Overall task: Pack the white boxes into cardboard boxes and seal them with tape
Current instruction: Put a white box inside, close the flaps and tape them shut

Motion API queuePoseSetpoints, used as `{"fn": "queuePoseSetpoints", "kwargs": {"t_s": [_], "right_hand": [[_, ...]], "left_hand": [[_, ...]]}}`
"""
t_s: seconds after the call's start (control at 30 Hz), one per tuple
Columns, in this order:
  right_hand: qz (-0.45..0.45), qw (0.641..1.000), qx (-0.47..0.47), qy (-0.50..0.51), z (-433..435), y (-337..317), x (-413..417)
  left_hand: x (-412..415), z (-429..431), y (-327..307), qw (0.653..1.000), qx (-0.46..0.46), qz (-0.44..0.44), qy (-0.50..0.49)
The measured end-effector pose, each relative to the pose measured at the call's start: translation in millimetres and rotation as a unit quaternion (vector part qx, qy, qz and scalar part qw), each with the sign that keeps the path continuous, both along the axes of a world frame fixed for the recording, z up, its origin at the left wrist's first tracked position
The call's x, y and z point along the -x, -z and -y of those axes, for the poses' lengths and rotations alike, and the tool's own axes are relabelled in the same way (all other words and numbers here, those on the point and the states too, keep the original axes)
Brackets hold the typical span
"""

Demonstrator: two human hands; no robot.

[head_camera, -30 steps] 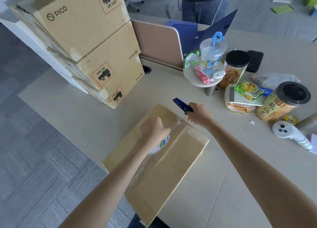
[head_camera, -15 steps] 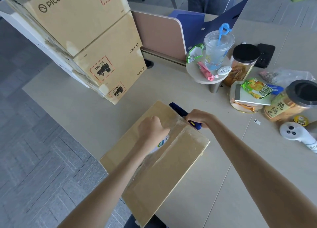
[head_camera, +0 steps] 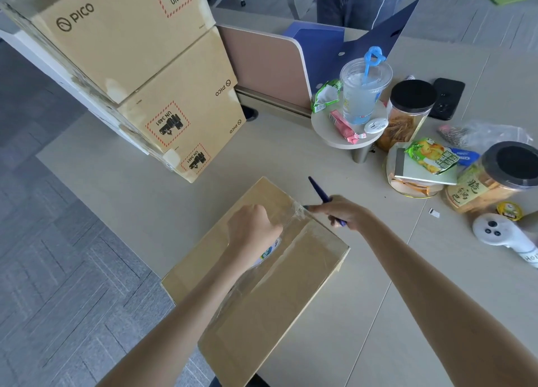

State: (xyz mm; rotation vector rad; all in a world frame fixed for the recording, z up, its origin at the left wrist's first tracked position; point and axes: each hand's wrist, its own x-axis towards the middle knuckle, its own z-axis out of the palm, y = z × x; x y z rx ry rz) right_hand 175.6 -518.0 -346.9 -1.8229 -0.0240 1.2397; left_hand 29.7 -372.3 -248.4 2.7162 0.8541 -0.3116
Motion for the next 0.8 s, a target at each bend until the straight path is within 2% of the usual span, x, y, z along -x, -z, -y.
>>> {"fn": "queuePoseSetpoints", "kwargs": {"t_s": [0.07,0.1,0.2,0.37,0.5,0.67,0.73,0.8], "right_hand": [[0.065,0.996,-0.038,0.050,-7,-10,-9],[0.065,0.992,-0.073,0.081,-11,-16,-12],[-0.015,0.988,-0.139,0.072,-25,-26,-5],[-0.049,0.996,-0.060,0.051,-38,-19,10],[-0.051,0.995,-0.071,0.057,-36,-17,6],[0.064,0.994,-0.084,0.005,-27,-27,2],[0.150,0.985,-0.071,-0.049,-23,-31,8],[0.196,0.973,-0.064,-0.105,-21,-31,19]], "left_hand": [[0,0,-1,1.000,0.002,-0.003,-0.002],[1,0,-1,1.000,0.003,-0.002,-0.004],[3,0,-1,1.000,0.001,0.004,-0.004],[6,0,-1,1.000,-0.004,0.006,-0.004],[8,1,-4,1.000,-0.008,0.002,0.001],[9,3,-9,1.000,-0.020,-0.004,0.007],[10,5,-12,0.999,-0.037,0.001,0.026],[12,6,-14,0.998,-0.054,0.014,0.040]]}}
